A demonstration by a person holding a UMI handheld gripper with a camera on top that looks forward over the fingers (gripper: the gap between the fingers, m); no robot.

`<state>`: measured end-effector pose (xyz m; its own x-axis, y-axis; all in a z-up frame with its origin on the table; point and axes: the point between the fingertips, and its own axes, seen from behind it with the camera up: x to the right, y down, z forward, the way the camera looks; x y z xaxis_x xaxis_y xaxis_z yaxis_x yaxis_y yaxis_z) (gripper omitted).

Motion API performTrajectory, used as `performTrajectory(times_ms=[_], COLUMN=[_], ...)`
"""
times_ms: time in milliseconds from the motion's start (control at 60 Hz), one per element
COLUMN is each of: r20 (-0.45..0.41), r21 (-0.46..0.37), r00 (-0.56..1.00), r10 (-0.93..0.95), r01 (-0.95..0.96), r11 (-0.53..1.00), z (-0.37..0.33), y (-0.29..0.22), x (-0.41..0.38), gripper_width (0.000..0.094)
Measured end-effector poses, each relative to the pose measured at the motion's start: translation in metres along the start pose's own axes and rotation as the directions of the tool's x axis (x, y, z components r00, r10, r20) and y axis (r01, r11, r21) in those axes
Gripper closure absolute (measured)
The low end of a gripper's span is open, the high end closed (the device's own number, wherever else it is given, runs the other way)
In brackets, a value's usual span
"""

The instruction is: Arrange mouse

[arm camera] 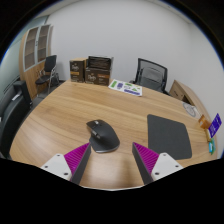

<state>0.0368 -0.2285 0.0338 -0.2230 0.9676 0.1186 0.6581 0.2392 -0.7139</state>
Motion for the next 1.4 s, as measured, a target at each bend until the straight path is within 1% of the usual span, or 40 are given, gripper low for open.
performTrajectory(times_ms=[250, 400, 767, 983, 1167, 1200, 1250, 1267, 1283, 1300, 1317, 1400], r20=[-0.024, 0.009, 0.004, -0.032, -0.034, -0.026, -0.014, -0.007, 0.003, 0.013, 0.008, -0.005], r21=[-0.014, -0.030, -0.020, -0.024, -0.031, -0.033, -0.034, -0.035, -0.037, -0.038, -0.038, -0.041], r00=[1.000, 1.000, 0.993, 0.988, 0.981, 0.979, 0.977, 0.977, 0.976, 0.975, 0.975, 0.979], r10=[-0.019, 0.026, 0.119, 0.153, 0.191, 0.200, 0.212, 0.215, 0.219, 0.223, 0.222, 0.202], r01=[0.019, -0.025, -0.118, -0.154, -0.192, -0.201, -0.212, -0.215, -0.219, -0.223, -0.221, -0.202], r11=[1.000, 0.999, 0.993, 0.988, 0.981, 0.979, 0.977, 0.976, 0.975, 0.974, 0.974, 0.978], z=[0.044, 0.060, 0.087, 0.100, 0.105, 0.105, 0.106, 0.106, 0.107, 0.107, 0.107, 0.105], y=[-0.006, -0.009, -0.030, -0.040, -0.043, -0.042, -0.042, -0.042, -0.042, -0.042, -0.042, -0.042], x=[0.000, -0.009, 0.004, 0.015, 0.016, 0.015, 0.013, 0.011, 0.008, 0.005, 0.007, 0.006], gripper_width=[0.0074, 0.0075, 0.0076, 0.0072, 0.0082, 0.0100, 0.0162, 0.0195, 0.0248, 0.0331, 0.0366, 0.0406])
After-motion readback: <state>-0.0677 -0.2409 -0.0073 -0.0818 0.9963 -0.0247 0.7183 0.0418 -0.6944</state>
